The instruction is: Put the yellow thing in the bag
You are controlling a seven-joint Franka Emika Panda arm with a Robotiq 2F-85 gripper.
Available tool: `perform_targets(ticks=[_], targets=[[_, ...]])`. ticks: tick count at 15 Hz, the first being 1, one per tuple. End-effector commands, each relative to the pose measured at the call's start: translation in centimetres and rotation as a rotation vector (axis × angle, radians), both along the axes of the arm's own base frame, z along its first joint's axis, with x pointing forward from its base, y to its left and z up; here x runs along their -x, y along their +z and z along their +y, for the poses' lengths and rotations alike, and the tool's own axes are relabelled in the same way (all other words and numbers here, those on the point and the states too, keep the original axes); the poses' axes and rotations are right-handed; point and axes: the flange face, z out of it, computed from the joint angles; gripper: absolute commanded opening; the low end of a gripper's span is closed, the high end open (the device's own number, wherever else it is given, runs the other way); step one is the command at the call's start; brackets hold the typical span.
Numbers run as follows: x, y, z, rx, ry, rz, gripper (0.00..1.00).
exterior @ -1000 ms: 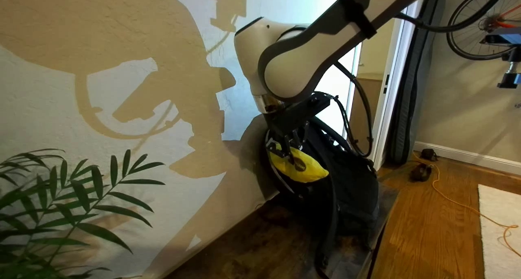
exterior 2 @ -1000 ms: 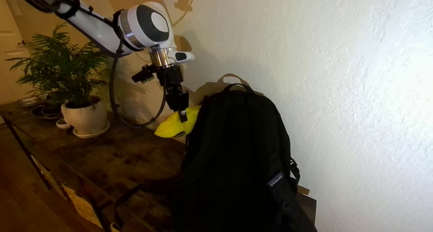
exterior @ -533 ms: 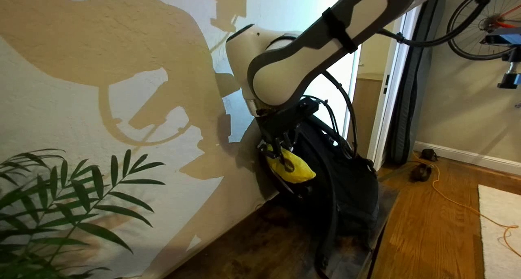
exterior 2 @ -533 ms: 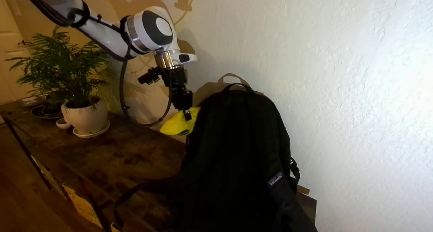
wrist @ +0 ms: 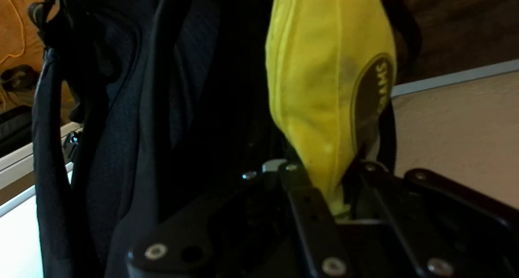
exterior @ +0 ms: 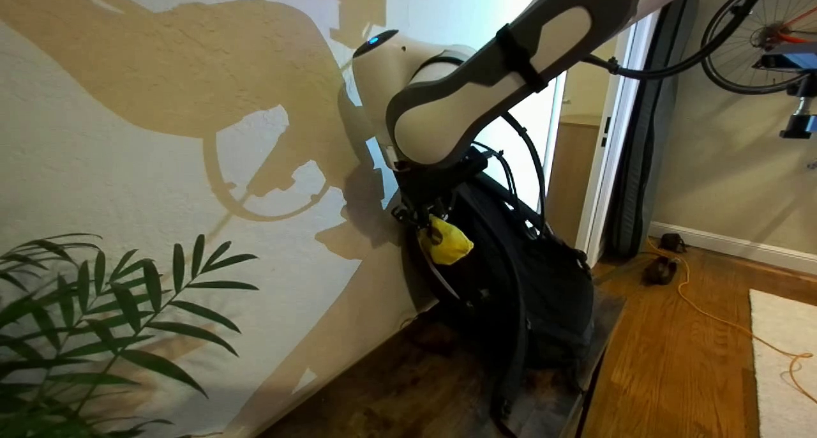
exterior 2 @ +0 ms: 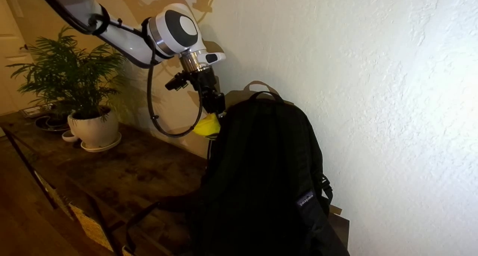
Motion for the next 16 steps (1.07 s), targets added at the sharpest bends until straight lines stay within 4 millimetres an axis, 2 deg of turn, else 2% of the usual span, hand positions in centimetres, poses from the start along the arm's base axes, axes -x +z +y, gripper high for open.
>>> perform_targets(ticks=[1, 7, 12, 16], targets=[[-1.4, 0.0, -0.4, 0.080, 0.025, -0.094, 0.09], [-1.5, -3.6, 0.0, 0.208, 0.081, -0.042, 0.09], [-1.9, -5.2, 2.2, 0.323, 0.176, -0.001, 0.09], [-1.9, -7.3, 2.7, 0.407, 0.258, 0.064, 0.09]])
